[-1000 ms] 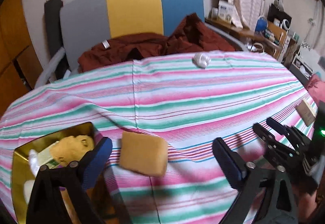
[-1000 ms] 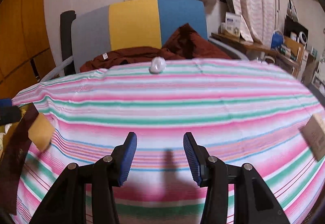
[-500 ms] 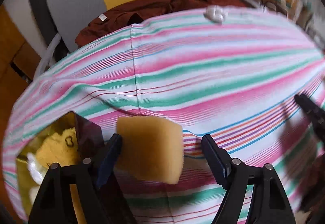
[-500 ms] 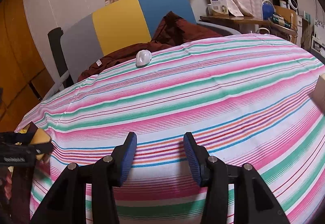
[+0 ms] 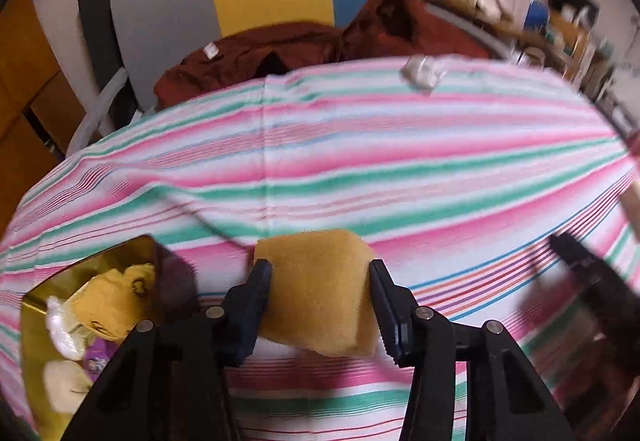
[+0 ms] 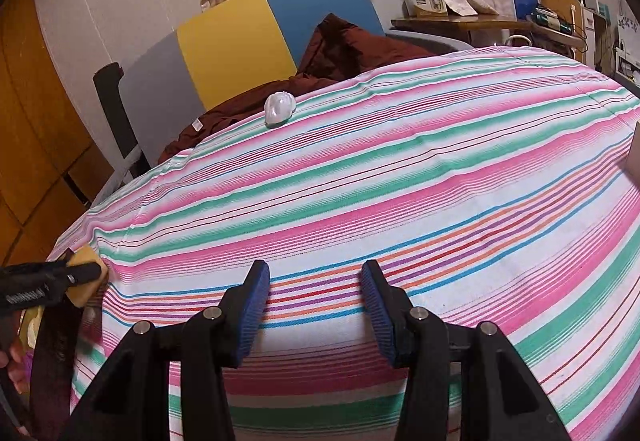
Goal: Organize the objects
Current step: 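Grasp the clear plastic-wrapped bag with the right gripper while the left holds the sponge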
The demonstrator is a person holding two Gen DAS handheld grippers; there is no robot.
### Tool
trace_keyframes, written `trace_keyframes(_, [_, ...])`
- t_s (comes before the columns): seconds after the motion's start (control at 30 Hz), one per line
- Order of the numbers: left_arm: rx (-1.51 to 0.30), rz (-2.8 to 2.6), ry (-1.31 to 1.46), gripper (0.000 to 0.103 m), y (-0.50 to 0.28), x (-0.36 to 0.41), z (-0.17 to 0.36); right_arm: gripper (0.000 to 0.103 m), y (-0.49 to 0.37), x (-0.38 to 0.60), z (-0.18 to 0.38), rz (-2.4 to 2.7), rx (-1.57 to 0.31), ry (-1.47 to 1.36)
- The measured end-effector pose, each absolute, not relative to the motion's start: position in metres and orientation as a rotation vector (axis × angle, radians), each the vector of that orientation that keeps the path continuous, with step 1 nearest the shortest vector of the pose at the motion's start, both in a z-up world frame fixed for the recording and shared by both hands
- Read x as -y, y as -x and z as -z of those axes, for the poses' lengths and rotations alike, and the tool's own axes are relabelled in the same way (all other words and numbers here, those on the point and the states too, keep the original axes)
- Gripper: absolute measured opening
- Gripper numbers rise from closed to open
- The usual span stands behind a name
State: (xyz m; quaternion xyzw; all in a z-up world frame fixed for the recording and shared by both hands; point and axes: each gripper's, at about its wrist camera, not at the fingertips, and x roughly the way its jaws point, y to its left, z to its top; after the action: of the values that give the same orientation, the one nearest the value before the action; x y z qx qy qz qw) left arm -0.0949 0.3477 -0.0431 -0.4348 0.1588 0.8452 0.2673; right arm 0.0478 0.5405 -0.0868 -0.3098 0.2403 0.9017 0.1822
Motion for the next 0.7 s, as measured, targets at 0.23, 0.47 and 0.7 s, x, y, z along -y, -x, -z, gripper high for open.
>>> trace_keyframes(0.23, [-0.345,-2.274,1.068,0.05,0.064,-0.371,0.044,0.048,-0.05,-0.54,0.086,-2.533,-0.67,0.858])
trace_keyframes(0.47, [-0.322,-2.318,1.031,0.05,0.044,-0.375,0.068,0.051,-0.028,-0.544,0.074,-2.566,-0.611,0.967])
trace_keyframes(0.7, [-0.396,-2.36,0.877,0.051,0.03,-0.376,0.081,0.055,0.042,-0.565,0.045,-2.661,-0.445,0.938])
